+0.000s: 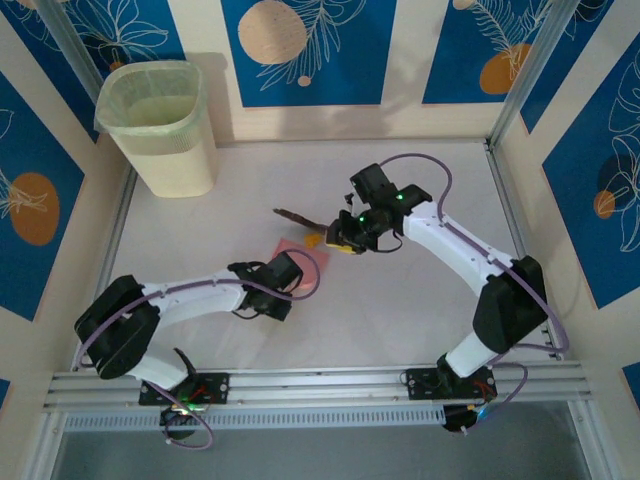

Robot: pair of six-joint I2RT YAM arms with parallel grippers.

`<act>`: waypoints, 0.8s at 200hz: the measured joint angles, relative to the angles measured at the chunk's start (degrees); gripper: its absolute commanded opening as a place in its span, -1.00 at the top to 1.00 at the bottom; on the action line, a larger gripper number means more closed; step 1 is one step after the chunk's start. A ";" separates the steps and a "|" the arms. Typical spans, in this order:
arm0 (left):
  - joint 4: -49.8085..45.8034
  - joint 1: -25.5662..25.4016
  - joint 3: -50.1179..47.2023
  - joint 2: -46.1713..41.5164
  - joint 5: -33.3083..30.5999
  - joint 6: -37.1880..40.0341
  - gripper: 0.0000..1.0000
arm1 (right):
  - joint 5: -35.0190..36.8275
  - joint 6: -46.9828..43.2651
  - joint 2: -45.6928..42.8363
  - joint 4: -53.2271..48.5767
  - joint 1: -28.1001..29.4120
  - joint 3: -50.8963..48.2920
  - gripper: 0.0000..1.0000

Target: Sweep away the paper scraps from the table

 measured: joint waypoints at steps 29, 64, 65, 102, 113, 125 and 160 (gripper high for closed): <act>0.00 0.04 0.00 0.55 -0.37 0.02 1.00 | -1.77 1.51 -4.04 0.96 0.57 -4.09 1.00; 0.22 0.26 0.00 0.96 -0.57 0.02 1.00 | -4.79 3.87 -7.45 3.23 1.70 -9.79 1.00; 0.22 0.26 0.00 0.96 -0.57 0.02 1.00 | -4.92 3.98 -7.58 3.30 1.73 -10.03 1.00; 0.22 0.33 0.00 1.18 -0.55 0.02 1.00 | -6.51 5.77 -11.63 4.52 2.25 -13.70 1.00; 0.20 0.33 0.00 1.18 -0.55 0.02 1.00 | -7.26 6.34 -13.18 4.59 2.23 -14.25 1.00; 0.20 0.37 0.00 1.18 -0.55 0.02 1.00 | -8.24 6.88 -14.78 4.76 2.10 -14.80 1.00; 0.63 1.25 -0.02 1.16 -0.31 0.02 1.00 | -12.07 8.57 -17.70 5.66 1.05 -16.15 1.00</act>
